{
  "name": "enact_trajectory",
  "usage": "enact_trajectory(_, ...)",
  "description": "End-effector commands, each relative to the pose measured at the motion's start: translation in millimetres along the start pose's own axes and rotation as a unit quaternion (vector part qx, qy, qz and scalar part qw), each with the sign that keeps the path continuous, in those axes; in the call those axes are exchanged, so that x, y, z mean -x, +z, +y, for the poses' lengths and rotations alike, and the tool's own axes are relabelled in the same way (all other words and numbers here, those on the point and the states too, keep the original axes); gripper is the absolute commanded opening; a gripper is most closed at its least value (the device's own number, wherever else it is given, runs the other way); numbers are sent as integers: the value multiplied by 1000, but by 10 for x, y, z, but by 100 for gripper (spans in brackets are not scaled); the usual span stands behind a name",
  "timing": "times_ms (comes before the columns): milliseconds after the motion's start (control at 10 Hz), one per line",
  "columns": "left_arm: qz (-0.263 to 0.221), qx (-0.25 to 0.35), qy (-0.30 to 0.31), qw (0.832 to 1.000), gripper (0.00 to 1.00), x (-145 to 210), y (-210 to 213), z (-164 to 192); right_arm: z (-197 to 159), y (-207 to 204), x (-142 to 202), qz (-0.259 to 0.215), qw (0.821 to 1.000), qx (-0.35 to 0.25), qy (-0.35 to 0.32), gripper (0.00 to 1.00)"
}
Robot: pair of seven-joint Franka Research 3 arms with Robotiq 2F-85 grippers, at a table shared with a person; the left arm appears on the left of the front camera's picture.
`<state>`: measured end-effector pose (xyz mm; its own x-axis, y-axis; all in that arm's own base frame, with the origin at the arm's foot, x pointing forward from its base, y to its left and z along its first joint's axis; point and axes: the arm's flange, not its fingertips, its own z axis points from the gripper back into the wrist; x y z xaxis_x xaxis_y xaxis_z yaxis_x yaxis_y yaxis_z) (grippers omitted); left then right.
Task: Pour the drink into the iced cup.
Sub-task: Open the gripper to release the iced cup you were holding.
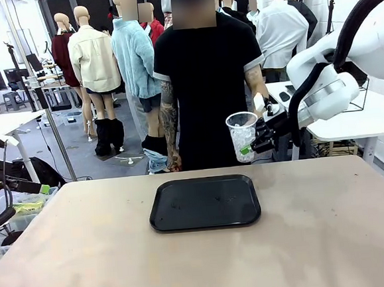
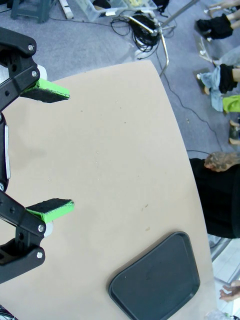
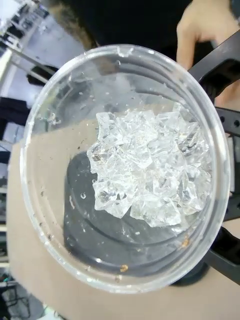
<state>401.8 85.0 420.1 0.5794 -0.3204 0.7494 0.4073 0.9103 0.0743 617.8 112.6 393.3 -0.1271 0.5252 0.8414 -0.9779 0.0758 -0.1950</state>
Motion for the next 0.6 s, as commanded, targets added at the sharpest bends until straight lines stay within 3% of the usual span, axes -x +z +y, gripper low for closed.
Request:
enact_trajectory(0, -5, -7, 1, 1000, 100, 23, -15, -2, -249, 68, -29, -13, 1000, 22, -18, 58)
enact_trajectory(500, -5, -7, 1, 1000, 100, 23, -15, -2, -465, 149, 67, -19, 999, 35, -34, 58)
